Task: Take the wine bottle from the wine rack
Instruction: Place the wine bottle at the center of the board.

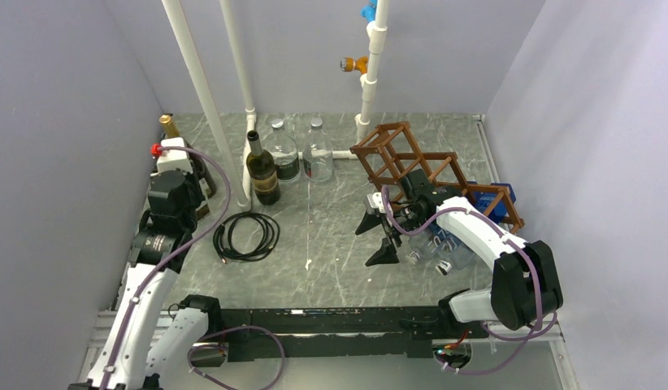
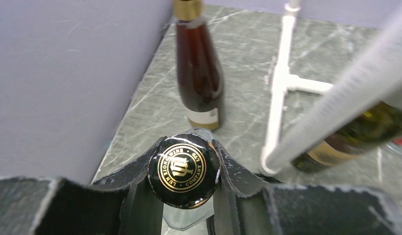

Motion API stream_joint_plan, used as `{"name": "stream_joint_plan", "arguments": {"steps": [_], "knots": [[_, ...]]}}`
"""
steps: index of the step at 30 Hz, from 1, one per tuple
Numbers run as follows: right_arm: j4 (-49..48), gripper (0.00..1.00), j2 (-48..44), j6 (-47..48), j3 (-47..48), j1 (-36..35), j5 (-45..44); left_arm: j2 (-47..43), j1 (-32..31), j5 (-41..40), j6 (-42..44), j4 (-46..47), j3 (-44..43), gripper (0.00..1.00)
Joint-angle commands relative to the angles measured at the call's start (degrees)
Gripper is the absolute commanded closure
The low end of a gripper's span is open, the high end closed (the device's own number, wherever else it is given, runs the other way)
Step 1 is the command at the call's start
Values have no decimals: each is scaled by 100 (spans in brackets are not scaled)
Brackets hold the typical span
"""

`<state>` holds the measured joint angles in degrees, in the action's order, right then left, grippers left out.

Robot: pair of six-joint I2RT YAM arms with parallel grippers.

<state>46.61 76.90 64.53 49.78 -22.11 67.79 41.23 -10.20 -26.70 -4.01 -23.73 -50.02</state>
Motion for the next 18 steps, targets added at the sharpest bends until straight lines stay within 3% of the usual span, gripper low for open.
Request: {"name": "stream_joint_plan", "arguments": {"steps": [1,18], "knots": [[28,1,-72,221,155,7,137,224,606,-4,-189,1515,-35,100],[167,1,64,383,169,-78,160,1327,1798,-521,-633,2523,-315,100]]}}
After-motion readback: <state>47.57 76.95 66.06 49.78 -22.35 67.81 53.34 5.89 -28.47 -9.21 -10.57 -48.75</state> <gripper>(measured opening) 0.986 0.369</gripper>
